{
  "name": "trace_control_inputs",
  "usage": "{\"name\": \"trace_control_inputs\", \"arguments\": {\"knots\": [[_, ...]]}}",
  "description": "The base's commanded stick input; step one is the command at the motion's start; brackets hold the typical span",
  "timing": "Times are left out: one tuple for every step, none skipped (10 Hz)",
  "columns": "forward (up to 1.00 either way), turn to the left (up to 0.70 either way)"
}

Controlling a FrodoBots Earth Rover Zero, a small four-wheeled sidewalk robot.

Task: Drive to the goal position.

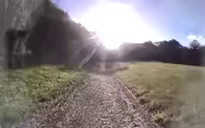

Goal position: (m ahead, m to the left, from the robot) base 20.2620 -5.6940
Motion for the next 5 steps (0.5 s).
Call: {"name": "trace_control_inputs", "arguments": {"knots": [[0.50, 0.00], [0.50, 0.00], [0.50, 0.00], [0.50, 0.00], [0.50, 0.00]]}}
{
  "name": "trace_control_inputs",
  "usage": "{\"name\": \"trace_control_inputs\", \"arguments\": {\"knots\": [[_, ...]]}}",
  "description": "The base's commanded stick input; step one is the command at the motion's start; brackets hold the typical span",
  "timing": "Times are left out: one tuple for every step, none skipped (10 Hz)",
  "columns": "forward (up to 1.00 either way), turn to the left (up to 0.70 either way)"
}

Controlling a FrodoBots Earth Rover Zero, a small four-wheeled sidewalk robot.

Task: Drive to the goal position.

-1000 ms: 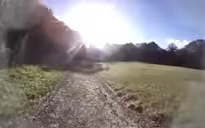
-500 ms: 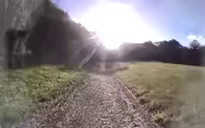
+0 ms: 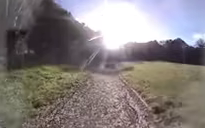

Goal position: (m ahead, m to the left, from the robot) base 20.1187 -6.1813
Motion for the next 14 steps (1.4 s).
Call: {"name": "trace_control_inputs", "arguments": {"knots": [[0.50, 0.00], [0.50, 0.00], [0.50, 0.00], [0.50, 0.00], [0.50, 0.00], [0.50, 0.00], [0.50, 0.00], [0.50, 0.00], [0.50, 0.00], [0.50, 0.00], [0.50, 0.00], [0.50, 0.00], [0.50, 0.00], [0.50, 0.00]]}}
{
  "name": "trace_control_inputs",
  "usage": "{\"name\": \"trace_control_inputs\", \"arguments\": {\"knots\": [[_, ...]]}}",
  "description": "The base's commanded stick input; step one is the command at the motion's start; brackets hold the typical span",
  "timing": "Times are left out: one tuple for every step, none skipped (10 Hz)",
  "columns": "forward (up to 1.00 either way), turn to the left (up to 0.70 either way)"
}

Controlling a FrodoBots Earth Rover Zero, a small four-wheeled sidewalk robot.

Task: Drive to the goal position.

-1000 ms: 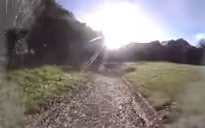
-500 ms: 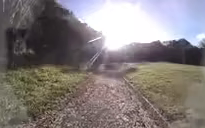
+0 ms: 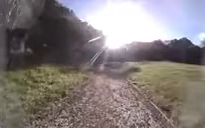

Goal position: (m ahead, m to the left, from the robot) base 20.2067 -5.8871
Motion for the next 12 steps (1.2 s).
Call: {"name": "trace_control_inputs", "arguments": {"knots": [[0.50, 0.00], [0.50, 0.00], [0.50, 0.00], [0.50, 0.00], [0.50, 0.00], [0.50, 0.00], [0.50, -0.06], [0.50, -0.20], [0.50, -0.33], [0.50, -0.35], [0.50, -0.06], [0.50, 0.00]]}}
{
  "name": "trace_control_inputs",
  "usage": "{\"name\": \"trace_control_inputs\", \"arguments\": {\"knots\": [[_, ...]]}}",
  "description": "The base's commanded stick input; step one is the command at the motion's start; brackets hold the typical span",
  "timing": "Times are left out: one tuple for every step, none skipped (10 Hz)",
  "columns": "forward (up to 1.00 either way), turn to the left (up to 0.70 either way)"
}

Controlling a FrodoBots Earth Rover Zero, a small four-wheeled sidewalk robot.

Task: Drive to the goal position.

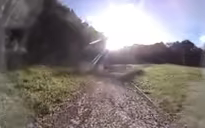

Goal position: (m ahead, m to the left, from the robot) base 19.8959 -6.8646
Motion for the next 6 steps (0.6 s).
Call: {"name": "trace_control_inputs", "arguments": {"knots": [[0.50, 0.00], [0.50, 0.00], [0.50, 0.00], [0.50, 0.00], [0.50, 0.00], [0.50, 0.00]]}}
